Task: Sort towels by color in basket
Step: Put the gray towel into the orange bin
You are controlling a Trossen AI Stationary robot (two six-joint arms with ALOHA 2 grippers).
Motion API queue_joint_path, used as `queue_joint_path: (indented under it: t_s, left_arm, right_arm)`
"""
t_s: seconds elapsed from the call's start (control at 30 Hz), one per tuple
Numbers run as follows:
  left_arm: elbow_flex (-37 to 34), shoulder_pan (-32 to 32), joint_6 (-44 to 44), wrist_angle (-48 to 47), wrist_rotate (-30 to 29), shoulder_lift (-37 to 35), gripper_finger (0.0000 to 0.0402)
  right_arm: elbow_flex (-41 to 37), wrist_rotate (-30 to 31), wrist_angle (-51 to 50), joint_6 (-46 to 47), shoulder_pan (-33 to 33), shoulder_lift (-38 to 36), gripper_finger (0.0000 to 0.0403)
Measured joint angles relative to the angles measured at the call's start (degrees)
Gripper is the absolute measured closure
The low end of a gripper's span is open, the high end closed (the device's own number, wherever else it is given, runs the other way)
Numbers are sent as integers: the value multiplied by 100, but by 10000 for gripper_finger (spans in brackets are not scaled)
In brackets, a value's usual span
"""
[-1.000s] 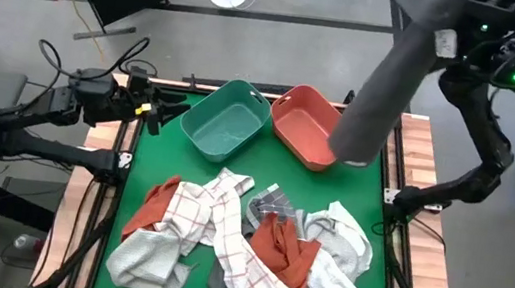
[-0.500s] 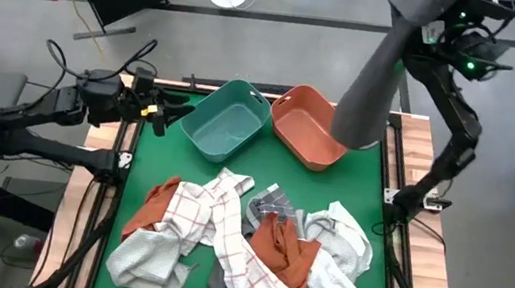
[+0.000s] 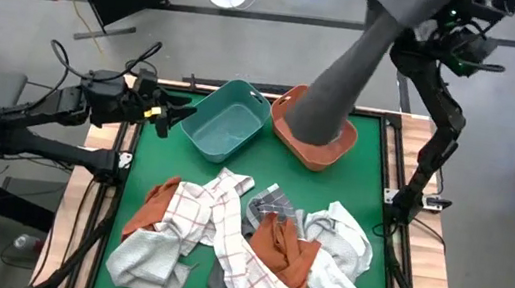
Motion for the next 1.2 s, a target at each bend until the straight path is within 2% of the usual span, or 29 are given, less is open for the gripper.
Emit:
queue_joint_path:
  t_s: [0.1, 0.17, 0.33, 0.47, 0.57, 0.67, 0.77, 1.0, 1.2]
  left_arm:
    - [0, 0, 49, 0, -2, 4, 183]
    - [0, 0, 49, 0, -4, 4, 183]
    - [0, 0, 49, 0, -4, 4, 183]
    - [0, 0, -22, 0, -2, 4, 183]
    - [0, 0, -110, -5, 1, 2, 183]
    - [0, 0, -153, -9, 4, 2, 183]
    - [0, 0, -155, -9, 3, 15, 183]
    - [0, 0, -90, 24, 2, 52, 183]
    - [0, 0, -220, 14, 4, 50, 183]
  right_arm:
    - [59, -543, -94, -292, -33, 5, 383]
    - [17, -1108, -472, -686, -99, -54, 383]
    - [22, -2089, -2487, -862, -380, -383, 383]
    - [24, -2528, -4046, -1599, -399, -586, 383]
    - [17, -2593, -5162, -2194, -389, -735, 383]
    - [17, -2585, -5841, -2519, -395, -850, 383]
    - [19, -2406, -5924, -2553, -395, -881, 383]
    - [24, -1451, -5872, -2858, -25, -779, 384]
    - [22, -1325, -6314, -2999, 332, -433, 384]
